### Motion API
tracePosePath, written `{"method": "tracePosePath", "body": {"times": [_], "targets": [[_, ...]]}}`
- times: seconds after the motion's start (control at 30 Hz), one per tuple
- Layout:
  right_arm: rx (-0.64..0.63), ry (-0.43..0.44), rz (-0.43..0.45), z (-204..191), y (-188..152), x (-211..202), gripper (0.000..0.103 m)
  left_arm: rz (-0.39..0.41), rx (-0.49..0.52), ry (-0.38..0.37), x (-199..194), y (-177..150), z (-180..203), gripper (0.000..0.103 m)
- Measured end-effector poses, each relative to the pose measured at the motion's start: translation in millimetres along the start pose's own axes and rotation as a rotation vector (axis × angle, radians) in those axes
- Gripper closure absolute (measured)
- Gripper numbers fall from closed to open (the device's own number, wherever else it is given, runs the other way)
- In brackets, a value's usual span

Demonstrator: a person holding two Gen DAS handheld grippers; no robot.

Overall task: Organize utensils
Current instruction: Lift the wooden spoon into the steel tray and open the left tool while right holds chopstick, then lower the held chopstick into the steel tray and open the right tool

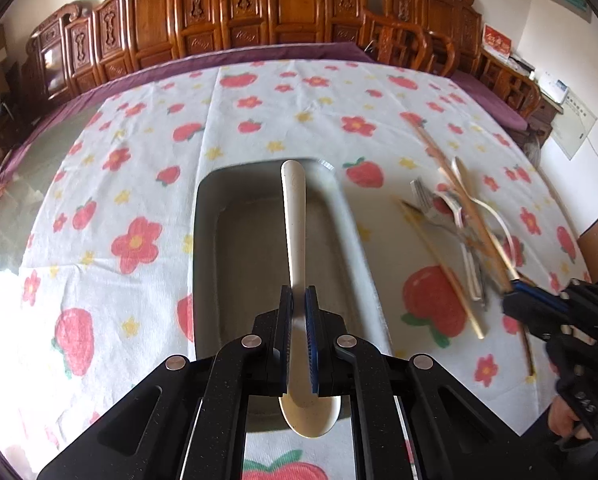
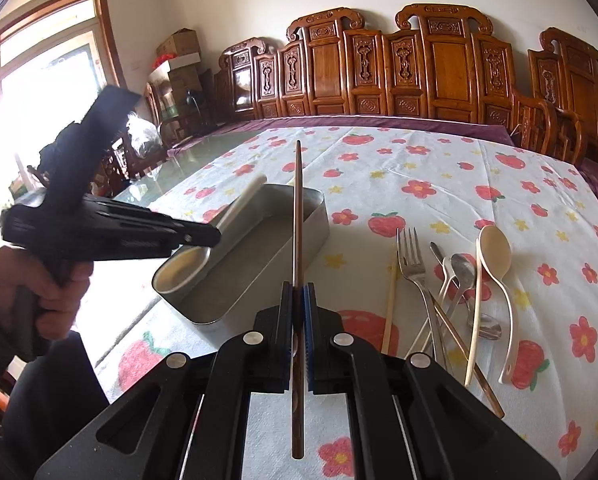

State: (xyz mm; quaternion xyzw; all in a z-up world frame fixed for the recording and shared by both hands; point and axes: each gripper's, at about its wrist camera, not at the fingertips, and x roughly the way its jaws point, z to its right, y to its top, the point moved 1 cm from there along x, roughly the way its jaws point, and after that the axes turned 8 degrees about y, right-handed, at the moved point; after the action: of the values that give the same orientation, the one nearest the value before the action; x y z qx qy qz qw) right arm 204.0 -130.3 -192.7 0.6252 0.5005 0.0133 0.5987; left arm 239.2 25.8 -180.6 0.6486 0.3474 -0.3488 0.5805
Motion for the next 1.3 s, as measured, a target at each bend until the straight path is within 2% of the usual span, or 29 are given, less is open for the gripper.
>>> {"method": "tracePosePath", "body": {"times": [0.17, 0.23, 0.37, 0.43, 0.53, 0.63, 0.8, 0.93, 1.03, 1.3], "targets": [[-0.020, -0.029, -0.026, -4, 1, 5, 0.097, -0.046, -0.022, -0.001, 24, -5, -9, 0.097], [-0.028, -0.038, -0.031, -5, 4, 6, 0.097, -0.040, -0.031, -0.001, 26, -7, -11, 0.096], [-0.041, -0.060, -0.030, -8, 13, 8, 0.097, 0.009, -0.046, -0.015, 15, -7, -17, 0.081], [-0.033, -0.060, -0.026, -9, 19, 9, 0.097, 0.038, -0.050, -0.011, 8, -6, -21, 0.080], [-0.031, -0.056, -0.027, -16, 28, 15, 0.097, 0.084, -0.055, 0.001, -6, -8, -29, 0.073], [-0.037, -0.050, -0.038, -26, 35, 23, 0.097, 0.137, -0.054, 0.009, -18, -12, -37, 0.071], [-0.057, -0.058, -0.063, -43, 47, 42, 0.097, 0.183, -0.074, 0.006, -32, -14, -52, 0.063], [-0.048, -0.058, -0.075, -50, 54, 58, 0.097, 0.211, -0.076, 0.015, -39, -17, -63, 0.063], [-0.021, -0.051, -0.083, -52, 58, 71, 0.097, 0.206, -0.092, -0.006, -37, -20, -71, 0.063], [0.068, -0.045, -0.110, -50, 63, 108, 0.097, 0.213, -0.133, 0.019, -37, -21, -93, 0.063]]}}
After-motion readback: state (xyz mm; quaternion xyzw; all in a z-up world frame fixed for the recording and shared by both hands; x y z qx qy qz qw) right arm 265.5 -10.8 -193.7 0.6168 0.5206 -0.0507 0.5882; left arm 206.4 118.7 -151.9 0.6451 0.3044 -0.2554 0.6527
